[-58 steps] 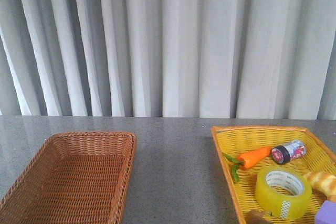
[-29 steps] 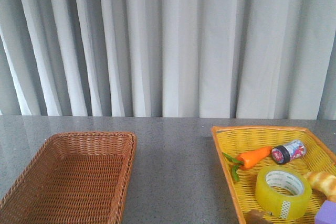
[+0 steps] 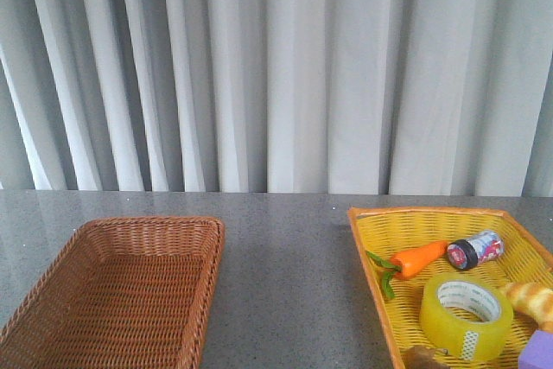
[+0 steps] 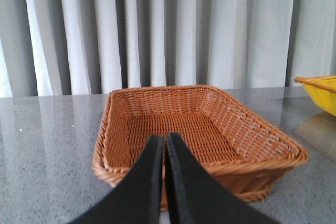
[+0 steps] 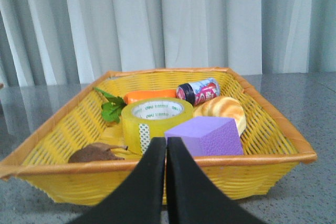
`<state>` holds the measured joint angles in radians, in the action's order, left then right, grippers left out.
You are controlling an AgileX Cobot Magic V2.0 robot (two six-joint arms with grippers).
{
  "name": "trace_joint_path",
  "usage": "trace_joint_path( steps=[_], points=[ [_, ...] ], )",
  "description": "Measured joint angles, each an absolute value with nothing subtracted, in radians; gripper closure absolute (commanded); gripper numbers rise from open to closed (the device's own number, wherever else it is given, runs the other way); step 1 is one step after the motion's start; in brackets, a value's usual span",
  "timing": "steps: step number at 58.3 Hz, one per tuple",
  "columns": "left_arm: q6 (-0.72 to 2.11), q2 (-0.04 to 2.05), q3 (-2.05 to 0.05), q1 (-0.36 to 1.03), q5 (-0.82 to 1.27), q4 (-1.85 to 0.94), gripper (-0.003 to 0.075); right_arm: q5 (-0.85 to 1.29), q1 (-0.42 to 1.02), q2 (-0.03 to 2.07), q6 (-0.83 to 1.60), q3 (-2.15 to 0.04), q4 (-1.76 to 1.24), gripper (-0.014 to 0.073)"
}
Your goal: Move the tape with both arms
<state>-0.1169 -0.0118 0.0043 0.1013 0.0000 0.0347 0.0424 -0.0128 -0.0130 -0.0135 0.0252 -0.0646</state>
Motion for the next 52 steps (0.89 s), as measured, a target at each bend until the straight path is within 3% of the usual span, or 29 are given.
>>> trace_joint_path(
  steps=[16,34,52],
  points=[
    [-0.11,0.023,-0.223,0.101,0.03,0.035,0.0726,0.13,-0.013,0.042,-0.025,-0.221,-0.064,0.0598],
    [-0.109,0.378,-0.598,0.101,0.265,0.054,0.0726,0.443,-0.013,0.392,-0.022,-0.606,-0.061,0.0598],
    [-0.11,0.623,-0.714,0.101,0.508,0.019,0.0726,0.634,-0.013,0.639,-0.02,-0.68,-0.061,0.0598]
  ],
)
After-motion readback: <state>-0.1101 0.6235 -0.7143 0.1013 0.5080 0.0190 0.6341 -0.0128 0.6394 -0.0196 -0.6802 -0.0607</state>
